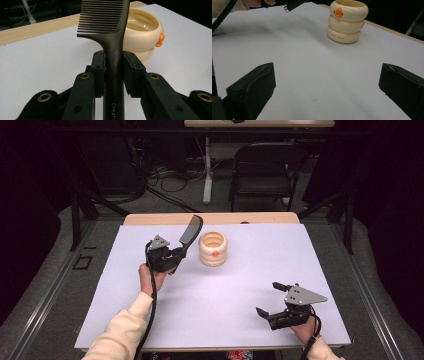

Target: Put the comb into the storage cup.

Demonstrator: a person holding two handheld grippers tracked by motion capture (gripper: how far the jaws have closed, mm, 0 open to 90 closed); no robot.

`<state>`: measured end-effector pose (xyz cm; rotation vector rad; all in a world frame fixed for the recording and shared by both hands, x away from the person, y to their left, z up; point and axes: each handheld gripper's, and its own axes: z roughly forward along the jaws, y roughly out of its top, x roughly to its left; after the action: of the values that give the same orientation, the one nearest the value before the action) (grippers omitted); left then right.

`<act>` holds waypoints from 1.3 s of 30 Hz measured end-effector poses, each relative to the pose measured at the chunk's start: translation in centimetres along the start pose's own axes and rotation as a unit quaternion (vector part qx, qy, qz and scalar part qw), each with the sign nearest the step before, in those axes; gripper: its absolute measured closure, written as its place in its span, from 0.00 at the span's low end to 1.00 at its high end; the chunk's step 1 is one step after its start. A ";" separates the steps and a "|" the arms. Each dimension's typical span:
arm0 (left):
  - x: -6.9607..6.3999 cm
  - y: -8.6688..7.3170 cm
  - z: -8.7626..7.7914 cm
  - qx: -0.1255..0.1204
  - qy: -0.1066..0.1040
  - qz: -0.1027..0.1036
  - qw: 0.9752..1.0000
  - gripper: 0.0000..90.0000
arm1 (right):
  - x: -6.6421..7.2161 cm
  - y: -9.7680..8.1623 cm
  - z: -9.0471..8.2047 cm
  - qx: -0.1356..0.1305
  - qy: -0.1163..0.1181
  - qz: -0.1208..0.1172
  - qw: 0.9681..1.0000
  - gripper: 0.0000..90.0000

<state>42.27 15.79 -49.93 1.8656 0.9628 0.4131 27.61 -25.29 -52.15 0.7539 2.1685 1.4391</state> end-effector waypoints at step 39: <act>-0.6 1.8 0.7 -0.082 -0.039 -0.013 0.996 0.80 | -0.1 0.0 0.0 -0.001 -0.002 0.002 1.000 0.00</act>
<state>43.18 14.52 -48.64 1.7079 0.8731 0.3891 27.63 -25.37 -52.18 0.7613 2.1630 1.4410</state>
